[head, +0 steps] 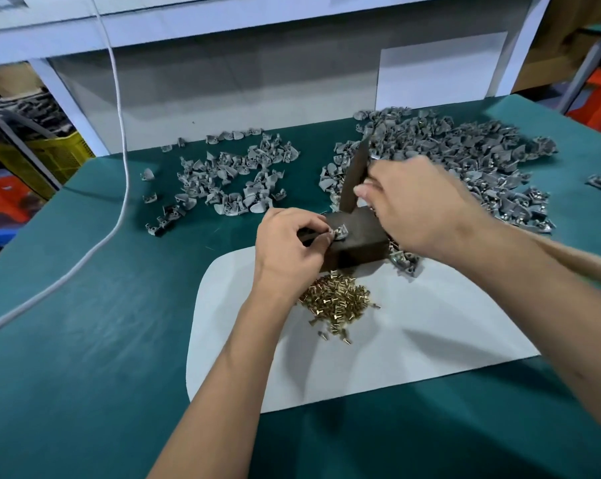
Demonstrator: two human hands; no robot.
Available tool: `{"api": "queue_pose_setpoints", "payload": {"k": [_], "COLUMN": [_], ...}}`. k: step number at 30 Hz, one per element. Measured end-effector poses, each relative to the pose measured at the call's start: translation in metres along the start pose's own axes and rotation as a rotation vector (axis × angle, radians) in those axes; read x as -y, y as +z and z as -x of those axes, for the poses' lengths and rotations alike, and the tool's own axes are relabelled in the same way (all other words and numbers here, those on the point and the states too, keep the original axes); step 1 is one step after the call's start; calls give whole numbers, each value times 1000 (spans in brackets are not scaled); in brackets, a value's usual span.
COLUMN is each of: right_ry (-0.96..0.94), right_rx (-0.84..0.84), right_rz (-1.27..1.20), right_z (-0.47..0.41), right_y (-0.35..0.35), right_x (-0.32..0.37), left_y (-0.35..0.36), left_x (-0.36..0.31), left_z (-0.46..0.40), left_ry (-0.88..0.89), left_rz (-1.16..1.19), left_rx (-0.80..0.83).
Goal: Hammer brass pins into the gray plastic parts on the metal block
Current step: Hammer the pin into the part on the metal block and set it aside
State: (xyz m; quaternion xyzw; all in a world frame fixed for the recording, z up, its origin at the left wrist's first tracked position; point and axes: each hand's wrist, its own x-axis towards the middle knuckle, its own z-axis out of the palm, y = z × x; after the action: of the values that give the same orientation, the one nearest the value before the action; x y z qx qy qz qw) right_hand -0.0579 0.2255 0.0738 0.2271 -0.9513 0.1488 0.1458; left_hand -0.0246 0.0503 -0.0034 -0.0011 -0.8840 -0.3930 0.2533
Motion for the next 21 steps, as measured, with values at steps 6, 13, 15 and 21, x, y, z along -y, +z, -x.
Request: {"api": "queue_pose_setpoints", "payload": {"k": [6,13,15,21], "right_ry": [5,38,113,368], "right_rx": [174,9,36,236], "right_rz": [64,-119,-76,144], "right_z": [10,12,18,41], "right_y": [16,-13,-18,-7], "right_x": [6,-45,-68,-97], "left_y": [0,2,3,-1], "left_x": [4,1,1,-1], "left_z": [0,1,1,1], "left_ry": [-25,-117,-160,-234], "left_rz": [-6,142,203,373], "left_rx": [20,43,62,63]}}
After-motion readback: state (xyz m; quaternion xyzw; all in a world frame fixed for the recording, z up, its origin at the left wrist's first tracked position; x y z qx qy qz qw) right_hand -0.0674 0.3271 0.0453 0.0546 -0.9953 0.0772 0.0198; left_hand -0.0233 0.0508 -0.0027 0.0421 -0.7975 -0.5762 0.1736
